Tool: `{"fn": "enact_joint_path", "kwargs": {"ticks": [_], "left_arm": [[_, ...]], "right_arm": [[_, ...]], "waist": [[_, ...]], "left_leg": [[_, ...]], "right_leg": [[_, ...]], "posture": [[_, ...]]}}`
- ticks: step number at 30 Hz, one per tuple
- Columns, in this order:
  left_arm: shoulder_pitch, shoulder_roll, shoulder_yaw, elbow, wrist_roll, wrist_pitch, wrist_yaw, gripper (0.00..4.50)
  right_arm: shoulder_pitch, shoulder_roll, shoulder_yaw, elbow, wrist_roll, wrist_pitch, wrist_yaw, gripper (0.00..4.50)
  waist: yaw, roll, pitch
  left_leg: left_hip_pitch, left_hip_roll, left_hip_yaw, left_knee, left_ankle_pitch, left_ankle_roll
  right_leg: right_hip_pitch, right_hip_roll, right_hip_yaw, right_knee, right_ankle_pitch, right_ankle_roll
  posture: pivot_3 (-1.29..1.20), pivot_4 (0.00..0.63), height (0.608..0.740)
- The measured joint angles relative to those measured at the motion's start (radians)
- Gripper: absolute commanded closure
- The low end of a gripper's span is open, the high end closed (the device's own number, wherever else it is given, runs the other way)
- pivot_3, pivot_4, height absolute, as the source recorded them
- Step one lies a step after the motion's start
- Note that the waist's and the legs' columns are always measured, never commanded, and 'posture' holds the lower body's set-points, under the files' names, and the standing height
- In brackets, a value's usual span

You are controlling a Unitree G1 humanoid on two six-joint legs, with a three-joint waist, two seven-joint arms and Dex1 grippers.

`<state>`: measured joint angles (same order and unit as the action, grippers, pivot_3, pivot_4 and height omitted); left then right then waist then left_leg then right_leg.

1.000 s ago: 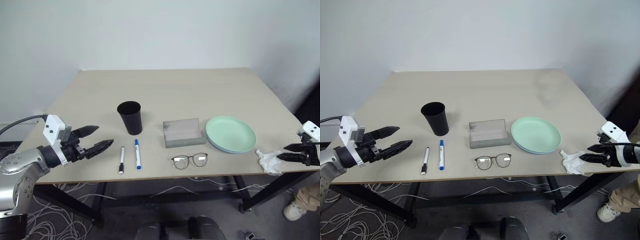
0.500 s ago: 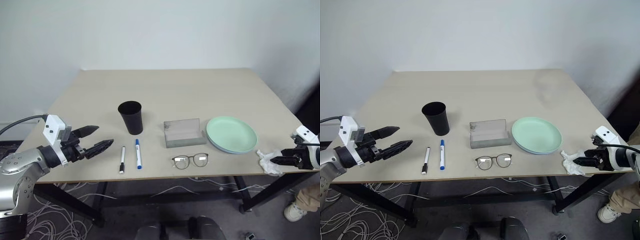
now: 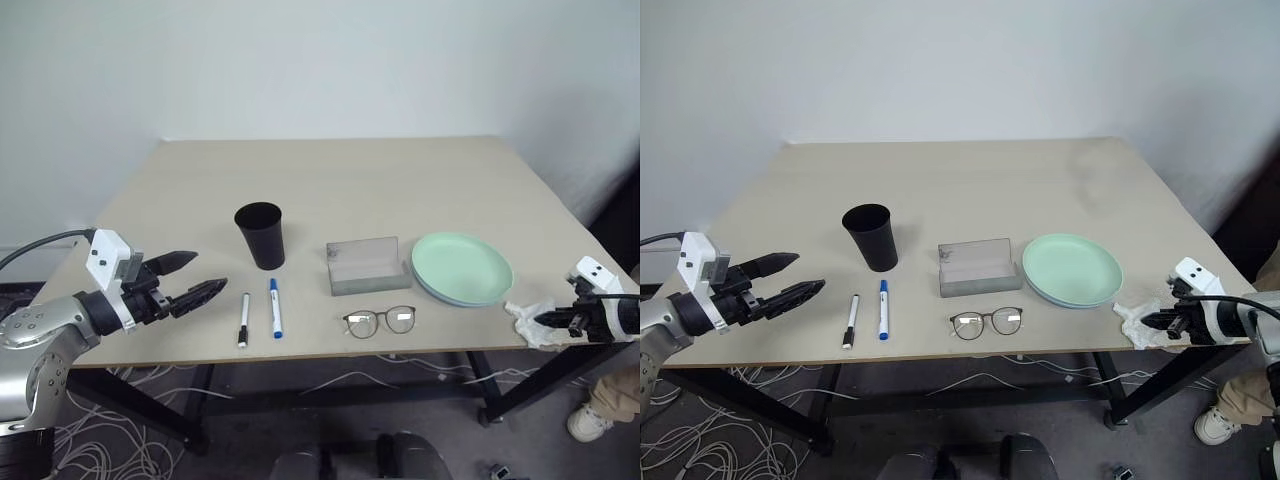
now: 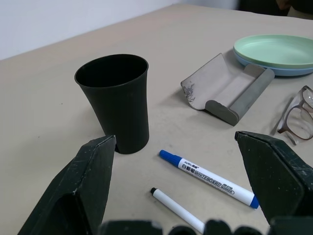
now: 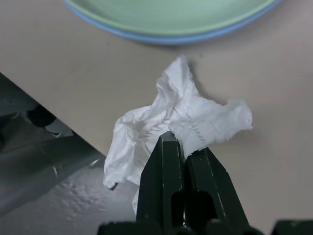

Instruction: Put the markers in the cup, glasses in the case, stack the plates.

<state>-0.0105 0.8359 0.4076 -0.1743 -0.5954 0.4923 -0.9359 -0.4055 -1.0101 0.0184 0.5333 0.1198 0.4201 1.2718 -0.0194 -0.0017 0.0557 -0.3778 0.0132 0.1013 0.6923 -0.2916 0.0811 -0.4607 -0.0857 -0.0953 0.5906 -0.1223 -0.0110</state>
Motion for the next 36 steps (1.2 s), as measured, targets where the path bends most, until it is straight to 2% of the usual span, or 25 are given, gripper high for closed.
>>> {"fn": "enact_joint_path", "kwargs": {"ticks": [10,17,24,27,36], "left_arm": [[-0.019,-0.001,-0.005,0.009,0.002,0.0,0.001,0.34],[-0.032,-0.001,-0.009,0.01,0.005,0.0,0.002,0.34],[-0.034,-0.001,-0.016,0.01,0.006,0.003,0.004,0.34],[-0.039,-0.001,-0.027,0.01,0.006,0.003,0.004,0.34],[-0.052,-0.001,-0.033,0.011,0.007,0.003,0.002,0.34]], "right_arm": [[-0.285,0.023,-0.003,0.019,-0.026,-0.109,-0.094,4.48],[-0.304,0.16,0.074,-0.036,-0.045,-0.111,-0.108,4.48],[-0.306,0.203,0.132,0.027,-0.113,-0.168,-0.147,4.48],[-0.319,0.22,0.134,0.078,-0.124,-0.186,-0.156,3.89],[-0.337,0.229,0.135,0.117,-0.131,-0.249,-0.143,0.75]], "waist": [[-0.001,0.0,0.0],[0.0,0.0,0.0],[0.0,0.0,0.0],[-0.001,0.0,0.0],[-0.003,0.0,0.0]], "left_leg": [[0.0,0.001,0.0,0.0,0.0,0.0],[-0.001,0.0,0.0,0.0,0.0,0.0],[-0.001,-0.001,0.001,0.0,0.001,-0.001],[-0.001,-0.001,0.001,0.0,0.001,-0.001],[0.0,0.0,0.001,0.0,0.001,-0.001]], "right_leg": [[-0.001,0.0,-0.001,0.0,0.0,0.0],[-0.001,0.0,0.0,0.0,0.0,0.0],[0.0,0.0,0.0,0.0,0.0,0.0],[0.0,0.0,0.0,0.0,0.0,0.0],[0.0,0.001,0.0,0.0,0.0,0.0]], "posture": [[0.0,0.0,0.74],[0.0,0.0,0.74],[0.0,0.0,0.74],[0.0,0.0,0.74],[0.0,0.0,0.74]]}}
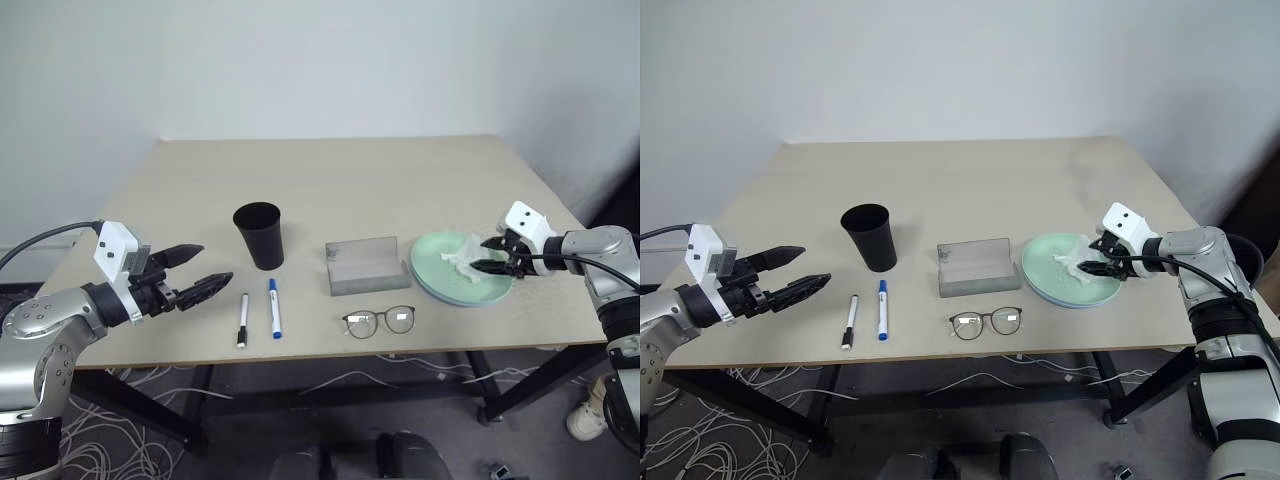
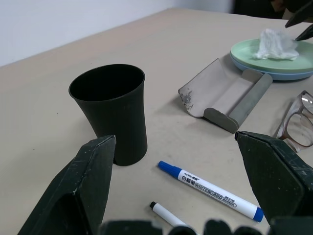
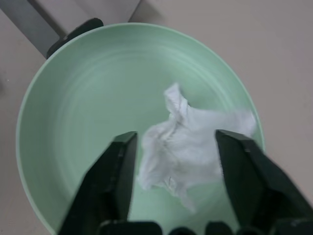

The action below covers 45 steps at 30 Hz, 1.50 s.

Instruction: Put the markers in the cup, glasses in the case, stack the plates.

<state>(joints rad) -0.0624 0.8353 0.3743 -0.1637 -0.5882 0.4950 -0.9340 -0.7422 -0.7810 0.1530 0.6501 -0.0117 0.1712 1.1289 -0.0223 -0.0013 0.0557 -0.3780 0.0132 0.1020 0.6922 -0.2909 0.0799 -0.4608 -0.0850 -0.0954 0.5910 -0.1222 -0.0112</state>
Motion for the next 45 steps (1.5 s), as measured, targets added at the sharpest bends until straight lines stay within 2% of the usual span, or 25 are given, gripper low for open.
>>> {"fn": "enact_joint_path", "kwargs": {"ticks": [3,8,12,25,32,39,45], "left_arm": [[-0.002,0.001,-0.003,0.0,0.0,0.0,-0.009,0.34],[-0.016,0.025,-0.026,0.005,0.008,-0.001,-0.054,0.34],[-0.087,0.028,-0.111,0.008,0.028,0.002,-0.083,0.34],[-0.442,-0.023,-0.455,0.096,0.148,-0.006,-0.225,0.34],[-0.527,-0.109,-0.6,0.129,0.212,-0.008,-0.3,0.34],[-0.595,-0.215,-0.723,0.254,0.314,-0.047,-0.331,0.34],[-0.68,-0.351,-0.805,0.38,0.42,-0.079,-0.304,0.34]], "right_arm": [[0.002,-0.008,-0.049,-0.002,0.038,-0.048,0.022,0.75],[0.055,-0.1,-0.182,-0.09,0.197,-0.089,0.197,0.75],[0.139,-0.138,-0.213,-0.162,0.272,-0.069,0.315,0.75],[0.189,-0.141,-0.212,-0.247,0.327,0.0,0.365,0.75],[0.192,-0.138,-0.204,-0.245,0.324,-0.002,0.359,0.75],[0.194,-0.134,-0.198,-0.246,0.322,-0.004,0.336,0.75],[0.206,-0.132,-0.192,-0.251,0.321,-0.004,0.319,0.75]], "waist": [[0.001,0.0,0.0],[0.004,0.0,0.0],[0.002,0.0,0.0],[0.003,0.001,0.0],[0.004,0.0,0.0],[0.004,0.0,0.0],[0.004,0.0,0.0]], "left_leg": [[0.0,0.0,0.0,0.0,0.0,0.0],[0.0,-0.001,-0.001,0.0,0.0,0.001],[0.001,-0.001,0.0,0.002,-0.002,0.003],[0.0,-0.001,-0.001,0.004,-0.001,0.002],[-0.001,-0.002,-0.001,0.005,-0.001,0.005],[-0.001,-0.002,-0.002,0.006,0.0,0.009],[-0.003,-0.002,-0.002,0.008,-0.001,0.011]], "right_leg": [[0.0,0.0,0.0,0.0,0.0,0.0],[0.001,0.0,-0.001,-0.001,0.0,0.0],[0.002,-0.001,0.0,-0.001,0.0,0.0],[0.002,0.0,0.0,0.001,0.0,0.0],[0.002,0.0,0.001,0.0,0.0,0.0],[0.002,0.0,0.001,0.001,0.0,0.0],[0.002,0.0,0.001,0.001,0.0,0.001]], "posture": [[0.0,0.0,0.74],[0.0,0.0,0.74],[0.0,0.0,0.74],[0.0,0.0,0.74],[0.0,0.0,0.74],[0.0,0.0,0.74],[0.0,0.0,0.74]]}}
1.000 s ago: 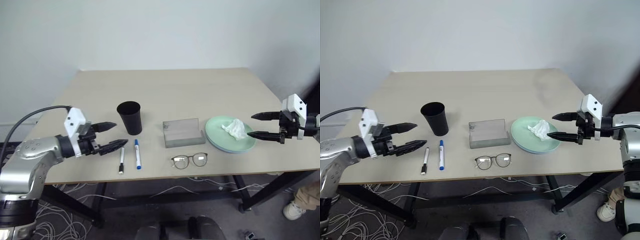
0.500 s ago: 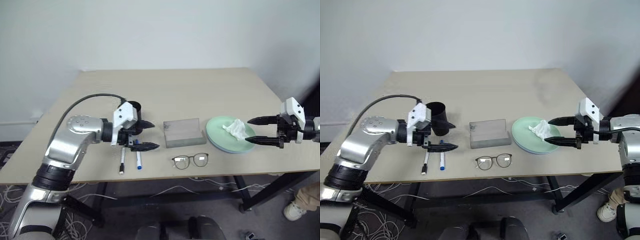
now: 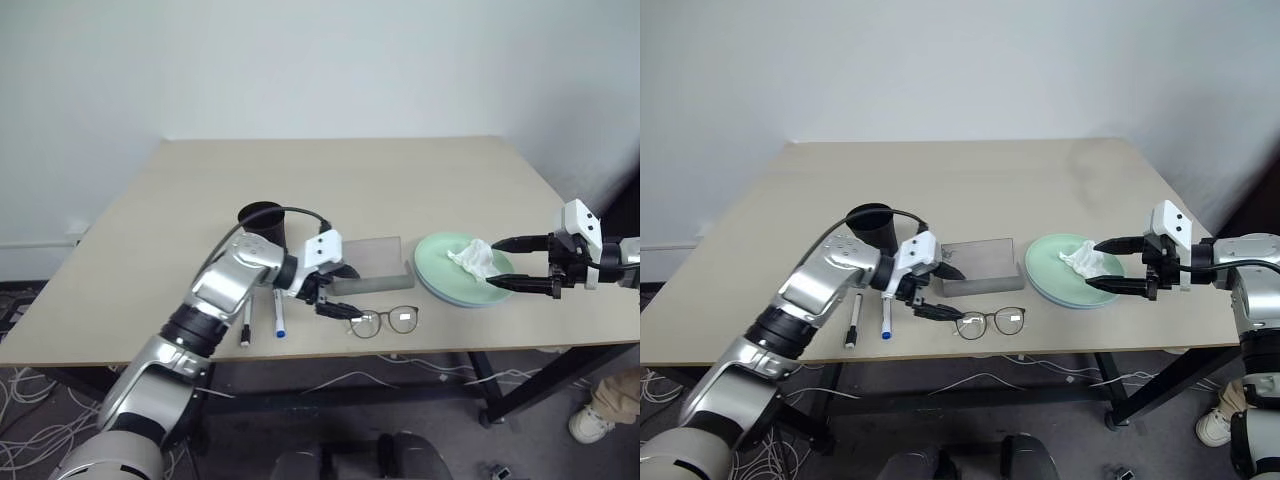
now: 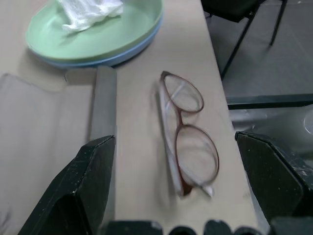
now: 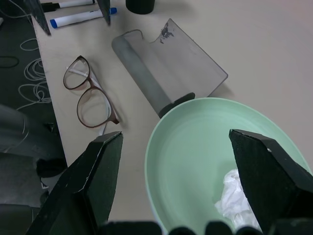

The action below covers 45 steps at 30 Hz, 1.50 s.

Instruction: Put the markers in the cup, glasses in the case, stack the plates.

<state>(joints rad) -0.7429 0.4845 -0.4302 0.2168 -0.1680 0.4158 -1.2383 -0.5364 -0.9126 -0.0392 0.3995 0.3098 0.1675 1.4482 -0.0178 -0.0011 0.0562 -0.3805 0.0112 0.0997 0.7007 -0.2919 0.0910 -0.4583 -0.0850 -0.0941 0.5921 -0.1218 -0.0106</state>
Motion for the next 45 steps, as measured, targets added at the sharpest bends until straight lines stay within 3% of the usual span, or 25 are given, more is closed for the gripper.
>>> {"fn": "enact_joint_path", "kwargs": {"ticks": [9,17,27,45], "left_arm": [[-0.053,-0.112,-0.097,0.065,0.102,-0.006,0.004,0.34],[-0.147,-0.182,-0.106,0.092,0.163,0.012,0.023,0.34],[-0.222,-0.229,-0.191,0.133,0.339,-0.009,0.124,0.34],[-0.328,-0.305,-0.233,0.174,0.385,0.32,0.001,0.34]], "right_arm": [[0.005,0.0,0.012,-0.016,0.0,0.004,-0.016,0.75],[0.028,0.0,0.014,-0.028,0.0,0.012,-0.03,0.75],[0.039,0.002,0.015,-0.043,0.0,0.02,-0.059,0.75],[0.099,0.002,0.011,-0.109,0.004,0.046,-0.098,0.75]], "waist": [[0.0,0.0,0.0],[0.001,0.0,0.0],[0.001,0.0,0.0],[0.001,0.0,0.0]], "left_leg": [[-0.001,0.0,-0.001,0.002,-0.001,0.002],[-0.002,0.0,-0.001,0.003,-0.002,0.004],[-0.004,-0.001,-0.002,0.005,-0.002,0.004],[-0.005,-0.001,-0.002,0.006,-0.003,0.006]], "right_leg": [[0.0,0.0,0.0,0.0,0.0,0.0],[0.0,0.0,0.0,0.0,0.0,0.001],[-0.001,0.0,0.0,0.0,0.001,0.002],[-0.001,0.0,0.0,-0.001,0.001,0.002]], "posture": [[0.0,0.0,0.74],[0.0,0.0,0.74],[0.0,0.0,0.74],[0.0,0.0,0.74]]}}
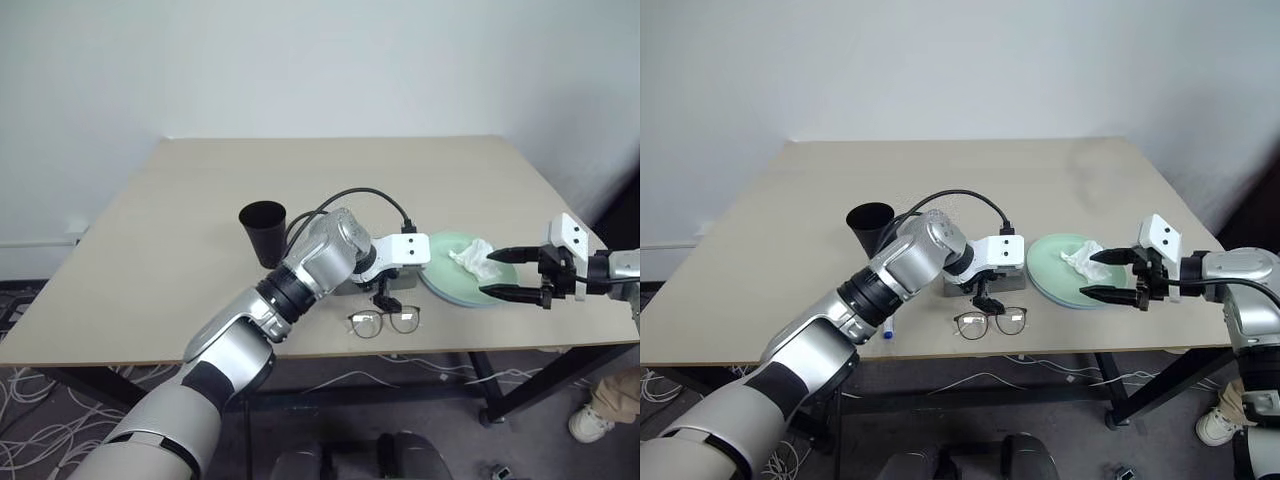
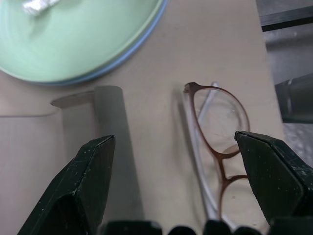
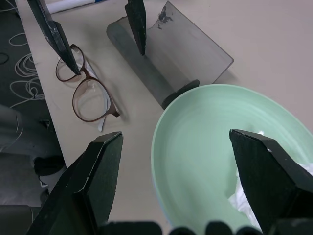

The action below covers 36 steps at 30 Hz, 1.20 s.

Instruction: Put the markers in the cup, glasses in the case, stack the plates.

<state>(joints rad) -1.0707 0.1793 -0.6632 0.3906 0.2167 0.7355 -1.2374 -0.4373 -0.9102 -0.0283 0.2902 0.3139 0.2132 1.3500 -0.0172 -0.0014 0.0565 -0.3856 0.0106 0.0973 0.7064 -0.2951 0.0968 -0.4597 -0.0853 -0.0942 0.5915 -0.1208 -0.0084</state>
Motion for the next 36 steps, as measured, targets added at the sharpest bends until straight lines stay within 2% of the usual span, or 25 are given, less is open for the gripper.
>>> {"fn": "enact_joint_path", "kwargs": {"ticks": [11,26,29,32,36], "left_arm": [[-0.013,0.055,-0.104,-0.029,0.005,0.015,-0.086,0.34],[0.001,0.056,-0.119,-0.041,0.009,-0.025,-0.076,0.34],[0.01,0.047,-0.119,-0.041,0.009,-0.021,-0.065,0.96],[0.028,0.046,-0.12,-0.049,0.008,-0.012,-0.062,1.93],[0.033,0.046,-0.121,-0.054,0.008,-0.001,-0.062,1.93]], "right_arm": [[0.02,0.0,-0.004,-0.012,0.001,0.009,-0.02,0.75],[0.049,0.0,-0.008,-0.045,0.003,0.024,-0.042,0.75],[0.049,0.0,-0.008,-0.045,0.003,0.024,-0.044,0.71],[0.051,0.0,-0.009,-0.046,0.003,0.024,-0.045,0.71],[0.055,0.0,-0.009,-0.048,0.004,0.024,-0.046,0.71]], "waist": [[0.0,0.0,0.0],[0.0,0.0,0.0],[0.0,0.0,0.0],[0.0,0.0,0.0],[0.0,0.0,0.0]], "left_leg": [[0.0,0.0,0.0,0.0,0.0,0.0],[0.0,0.0,0.0,0.001,0.0,0.001],[0.0,0.0,0.0,0.001,0.0,0.001],[0.0,0.0,0.0,0.001,0.0,0.001],[0.0,0.0,0.0,0.001,0.0,0.001]], "right_leg": [[0.0,0.0,0.0,0.0,0.0,0.0],[0.0,0.0,0.0,0.0,0.0,0.0],[0.0,0.0,0.0,0.0,0.0,0.0],[0.0,0.0,0.001,0.0,0.0,0.0],[0.0,0.0,0.001,0.0,0.0,0.0]], "posture": [[0.0,0.0,0.74],[0.0,0.0,0.74],[0.0,0.0,0.74],[0.0,0.0,0.74],[0.0,0.0,0.74]]}}
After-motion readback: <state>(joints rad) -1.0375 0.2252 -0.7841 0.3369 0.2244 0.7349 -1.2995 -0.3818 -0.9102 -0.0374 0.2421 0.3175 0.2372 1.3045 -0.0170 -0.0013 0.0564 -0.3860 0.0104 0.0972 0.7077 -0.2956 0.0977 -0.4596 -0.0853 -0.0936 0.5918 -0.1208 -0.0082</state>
